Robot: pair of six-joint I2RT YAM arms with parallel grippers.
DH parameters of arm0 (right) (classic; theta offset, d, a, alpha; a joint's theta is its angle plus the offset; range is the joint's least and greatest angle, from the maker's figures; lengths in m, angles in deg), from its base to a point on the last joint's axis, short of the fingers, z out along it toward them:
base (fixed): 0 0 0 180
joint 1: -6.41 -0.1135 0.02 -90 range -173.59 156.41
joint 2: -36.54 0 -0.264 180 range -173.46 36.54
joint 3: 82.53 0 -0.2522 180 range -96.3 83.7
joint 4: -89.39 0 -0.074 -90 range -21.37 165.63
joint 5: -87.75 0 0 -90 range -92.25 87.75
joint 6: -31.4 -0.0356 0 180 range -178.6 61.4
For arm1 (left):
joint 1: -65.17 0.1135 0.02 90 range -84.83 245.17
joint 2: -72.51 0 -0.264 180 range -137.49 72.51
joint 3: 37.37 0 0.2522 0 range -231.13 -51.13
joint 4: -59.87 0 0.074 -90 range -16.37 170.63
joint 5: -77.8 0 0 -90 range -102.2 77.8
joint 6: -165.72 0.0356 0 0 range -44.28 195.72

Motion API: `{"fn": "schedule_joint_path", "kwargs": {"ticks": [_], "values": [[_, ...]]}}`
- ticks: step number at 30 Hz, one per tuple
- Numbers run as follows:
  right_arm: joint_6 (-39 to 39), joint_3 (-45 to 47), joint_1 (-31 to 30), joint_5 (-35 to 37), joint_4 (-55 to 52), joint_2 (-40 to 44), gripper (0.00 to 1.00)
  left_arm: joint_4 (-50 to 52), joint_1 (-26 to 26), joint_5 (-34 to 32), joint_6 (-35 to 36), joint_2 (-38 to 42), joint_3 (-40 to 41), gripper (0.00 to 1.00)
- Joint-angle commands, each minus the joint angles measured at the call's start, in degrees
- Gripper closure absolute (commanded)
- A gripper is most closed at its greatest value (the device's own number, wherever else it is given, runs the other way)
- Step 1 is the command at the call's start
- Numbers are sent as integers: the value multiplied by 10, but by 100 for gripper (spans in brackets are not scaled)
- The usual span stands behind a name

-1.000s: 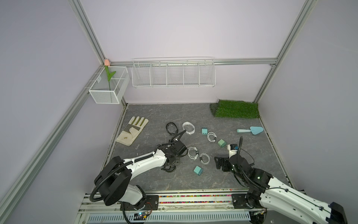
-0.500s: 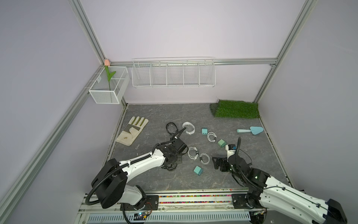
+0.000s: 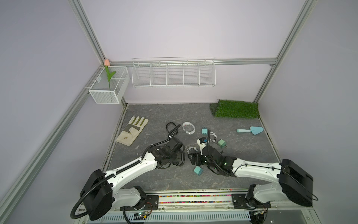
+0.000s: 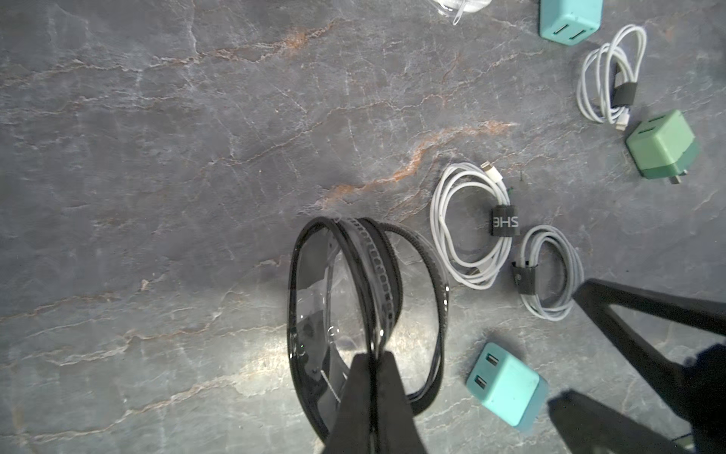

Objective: Pack away charging kits
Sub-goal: Open the storage bag at the center of the board.

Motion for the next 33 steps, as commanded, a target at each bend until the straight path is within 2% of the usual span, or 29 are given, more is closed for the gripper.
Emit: {"fn": "schedule_joint_path", "kwargs": {"ticks": [1,6,8,11,15,19,20,25,28,31,33], "values": [[1,-12,-1,20,9,-22,23,8,7,-13,-9,13,9,100],[8,-28,-15,-25,64,-58,23,18,11,-12,2,19,6,100],[14,-43,-30,-17,60,-73,23,13,13,-3,8,22,5,100],[4,-66,-37,-19,59,-109,30,7,23,18,15,31,5,100],[-7,-91,-37,-20,52,-152,51,-14,59,78,27,68,26,100],[-11,-120,-37,7,8,-184,90,0,96,98,34,125,45,100],[-13,-121,-37,16,-5,-193,94,3,107,107,35,142,51,100],[-19,-157,-37,15,-29,-236,94,2,176,158,30,209,91,100],[-20,-163,-37,12,-30,-251,94,-66,229,253,20,233,143,100],[-25,-175,-34,21,-60,-262,94,-153,251,364,15,235,181,100],[-34,-182,-30,24,-82,-270,94,-145,251,373,32,235,176,100]]}}
